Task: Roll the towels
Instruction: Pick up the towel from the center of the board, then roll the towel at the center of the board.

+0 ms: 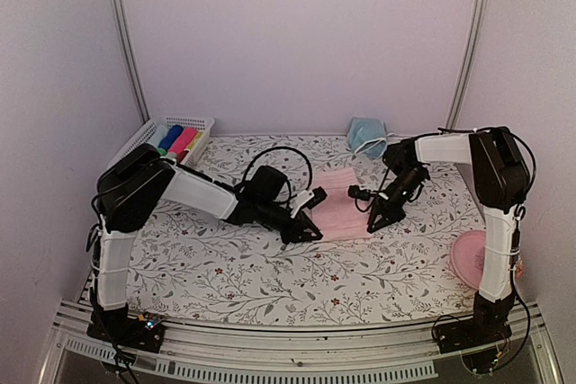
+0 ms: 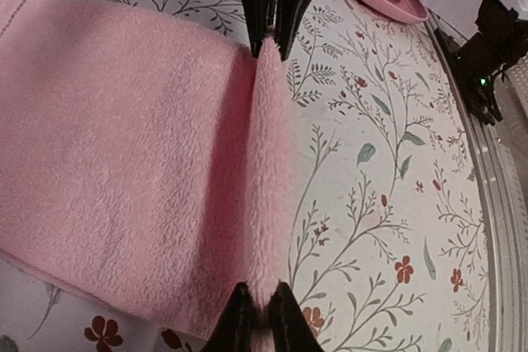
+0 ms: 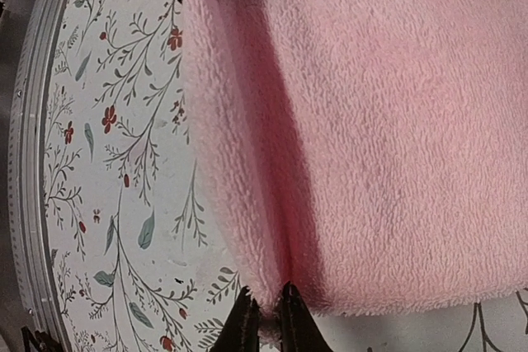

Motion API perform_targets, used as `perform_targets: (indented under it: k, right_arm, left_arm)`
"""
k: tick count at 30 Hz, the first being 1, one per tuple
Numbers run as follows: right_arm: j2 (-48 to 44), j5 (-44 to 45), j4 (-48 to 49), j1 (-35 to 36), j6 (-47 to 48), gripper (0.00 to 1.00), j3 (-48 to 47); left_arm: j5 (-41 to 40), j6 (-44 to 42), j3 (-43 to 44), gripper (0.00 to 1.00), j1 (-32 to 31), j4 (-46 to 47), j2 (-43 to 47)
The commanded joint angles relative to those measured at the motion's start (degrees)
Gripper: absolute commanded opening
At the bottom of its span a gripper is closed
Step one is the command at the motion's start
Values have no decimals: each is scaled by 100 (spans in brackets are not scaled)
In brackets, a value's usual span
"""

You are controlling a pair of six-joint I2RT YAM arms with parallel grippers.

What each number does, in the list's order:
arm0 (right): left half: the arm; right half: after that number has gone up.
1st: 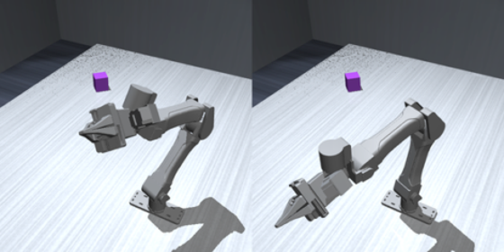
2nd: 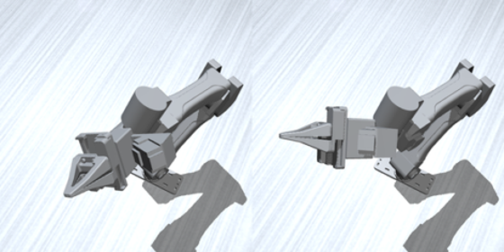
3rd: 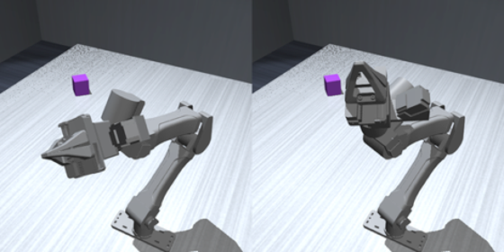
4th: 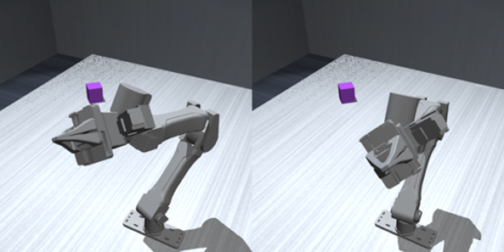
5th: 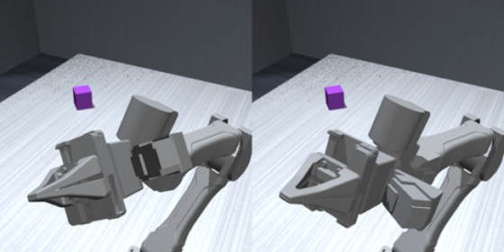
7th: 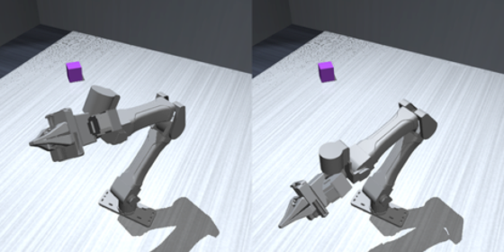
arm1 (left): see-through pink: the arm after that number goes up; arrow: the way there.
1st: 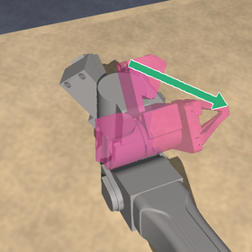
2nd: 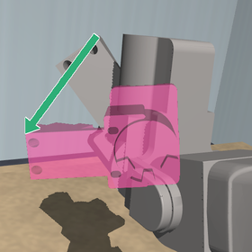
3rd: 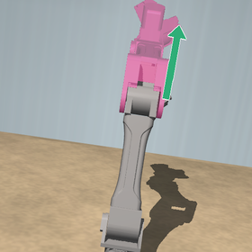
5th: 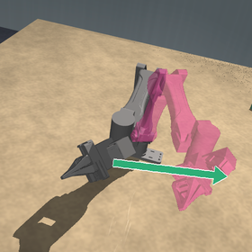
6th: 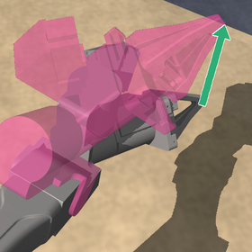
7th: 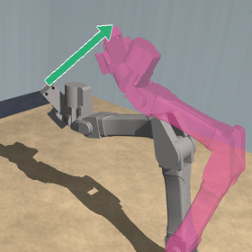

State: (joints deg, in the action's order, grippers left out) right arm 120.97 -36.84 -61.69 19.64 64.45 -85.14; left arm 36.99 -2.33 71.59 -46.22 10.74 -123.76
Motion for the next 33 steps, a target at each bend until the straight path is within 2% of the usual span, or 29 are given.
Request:
perform_targets:
  k: [1, 4, 7, 11, 15, 33]
  right_arm:
    - [168, 306, 138, -104, -270, 7, -134]
    - [188, 358, 208, -109, -363, 4, -144]
    - [194, 359, 256, -103, -418, 3, -152]
    - [232, 327, 301, -108, -489, 3, -193]
    - [258, 387, 443, -104, -645, 3, -247]
    - [626, 1161, 788, -161, -1214, 3, -248]
  left_arm:
    - [44, 193, 137, 15, 169, -159, -90]
    - [-22, 259, 189, 24, 205, -134, -135]
    - [-85, 313, 268, 25, 222, -143, -218]
    - [-216, 345, 399, 18, 227, -235, -340]
    - [-237, 365, 425, 0, 221, -260, -393]
    - [-1263, 434, 407, 0, 234, -691, -516]
